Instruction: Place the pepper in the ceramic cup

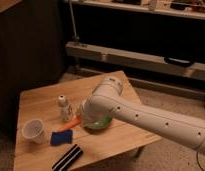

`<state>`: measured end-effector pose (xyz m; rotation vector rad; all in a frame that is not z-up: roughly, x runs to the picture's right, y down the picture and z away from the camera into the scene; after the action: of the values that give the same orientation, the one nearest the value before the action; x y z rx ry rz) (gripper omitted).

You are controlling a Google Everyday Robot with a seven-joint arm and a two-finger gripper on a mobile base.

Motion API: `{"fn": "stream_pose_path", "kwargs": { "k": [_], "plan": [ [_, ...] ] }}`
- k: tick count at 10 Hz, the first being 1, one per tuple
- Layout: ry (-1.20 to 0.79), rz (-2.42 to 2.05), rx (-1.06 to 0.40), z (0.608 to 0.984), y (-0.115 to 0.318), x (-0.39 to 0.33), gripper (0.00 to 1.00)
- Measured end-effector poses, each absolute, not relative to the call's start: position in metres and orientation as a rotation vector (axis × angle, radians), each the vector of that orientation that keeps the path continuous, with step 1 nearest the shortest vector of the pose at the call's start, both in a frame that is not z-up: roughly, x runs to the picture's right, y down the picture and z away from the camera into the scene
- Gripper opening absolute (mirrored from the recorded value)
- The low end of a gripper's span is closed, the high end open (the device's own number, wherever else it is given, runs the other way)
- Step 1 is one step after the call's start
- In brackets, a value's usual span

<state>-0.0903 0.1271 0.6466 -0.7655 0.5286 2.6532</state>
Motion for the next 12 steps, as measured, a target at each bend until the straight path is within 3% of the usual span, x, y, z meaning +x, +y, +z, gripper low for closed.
{"fn": "stream_pose_path", "kwargs": {
  "k": [6,12],
  "plan": [
    [0.372,2.518,-0.808,0.642,0.019,-0.101,0.03],
    [0.314,2.414,-0.736,0.625,0.017,-0.131,0.03]
  ]
}}
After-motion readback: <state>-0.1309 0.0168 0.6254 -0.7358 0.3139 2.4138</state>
